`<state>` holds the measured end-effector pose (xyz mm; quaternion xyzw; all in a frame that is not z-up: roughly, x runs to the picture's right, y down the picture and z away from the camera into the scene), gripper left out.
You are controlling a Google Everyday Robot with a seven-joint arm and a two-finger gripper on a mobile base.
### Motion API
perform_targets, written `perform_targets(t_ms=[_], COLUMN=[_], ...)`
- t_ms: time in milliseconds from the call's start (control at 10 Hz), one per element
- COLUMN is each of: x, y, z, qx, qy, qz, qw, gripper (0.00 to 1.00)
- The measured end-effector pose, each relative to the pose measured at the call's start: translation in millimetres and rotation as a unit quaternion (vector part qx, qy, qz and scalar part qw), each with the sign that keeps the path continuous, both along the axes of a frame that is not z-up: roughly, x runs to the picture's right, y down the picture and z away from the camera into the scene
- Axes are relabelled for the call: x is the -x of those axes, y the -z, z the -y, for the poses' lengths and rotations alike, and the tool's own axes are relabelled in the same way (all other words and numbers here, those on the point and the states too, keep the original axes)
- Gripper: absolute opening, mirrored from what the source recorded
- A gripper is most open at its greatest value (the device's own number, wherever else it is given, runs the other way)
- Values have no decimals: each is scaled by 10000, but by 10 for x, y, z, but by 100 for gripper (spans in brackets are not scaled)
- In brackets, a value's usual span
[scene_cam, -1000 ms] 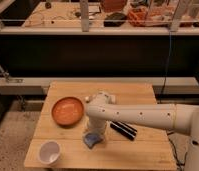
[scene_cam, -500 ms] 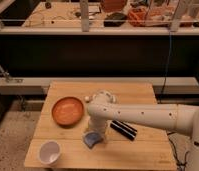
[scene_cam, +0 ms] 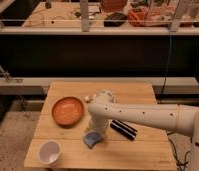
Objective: Wipe the white sponge on the table
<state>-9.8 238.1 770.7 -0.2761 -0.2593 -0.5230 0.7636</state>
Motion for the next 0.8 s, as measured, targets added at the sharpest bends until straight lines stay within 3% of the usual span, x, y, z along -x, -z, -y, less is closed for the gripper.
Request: perform_targets(t_ms=[500, 800], x=[-51, -97], y=[-8, -13], z=[0, 8], qx=[50, 47], qy=[-18, -4], qz=[25, 29], qw=[10000, 10000], gripper=[80, 73])
